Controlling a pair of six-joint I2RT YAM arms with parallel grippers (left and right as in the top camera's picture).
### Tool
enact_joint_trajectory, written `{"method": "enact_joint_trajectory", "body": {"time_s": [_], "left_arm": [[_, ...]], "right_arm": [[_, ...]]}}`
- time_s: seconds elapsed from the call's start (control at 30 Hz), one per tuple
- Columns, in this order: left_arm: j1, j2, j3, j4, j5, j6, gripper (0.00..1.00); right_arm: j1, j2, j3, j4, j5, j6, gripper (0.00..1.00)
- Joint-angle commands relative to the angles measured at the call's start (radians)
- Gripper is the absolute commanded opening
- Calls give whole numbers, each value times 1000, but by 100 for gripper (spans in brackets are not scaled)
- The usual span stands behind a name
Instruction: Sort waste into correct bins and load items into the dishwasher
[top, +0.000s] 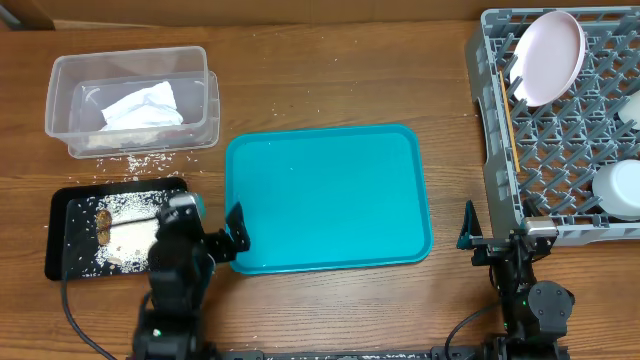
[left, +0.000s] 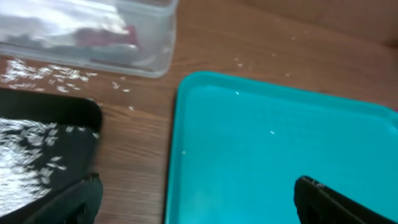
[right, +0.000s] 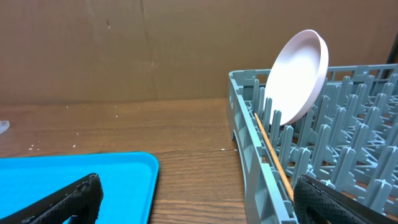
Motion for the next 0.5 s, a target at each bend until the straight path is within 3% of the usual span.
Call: {"method": "enact_joint_trajectory", "body": {"time_s": [0.0,0.2,0.47], "left_arm": [[-6,-80,-110,124,65,-19,100],[-6,-207,-215,244,10,-21,100],[-5,-366,-222,52,-32,-1,100]], "right_arm": [[-5,0,-10,3,8,-4,100],[-5,0,-10,3,8,-4,100],[-5,0,-10,3,8,-4,100]]}}
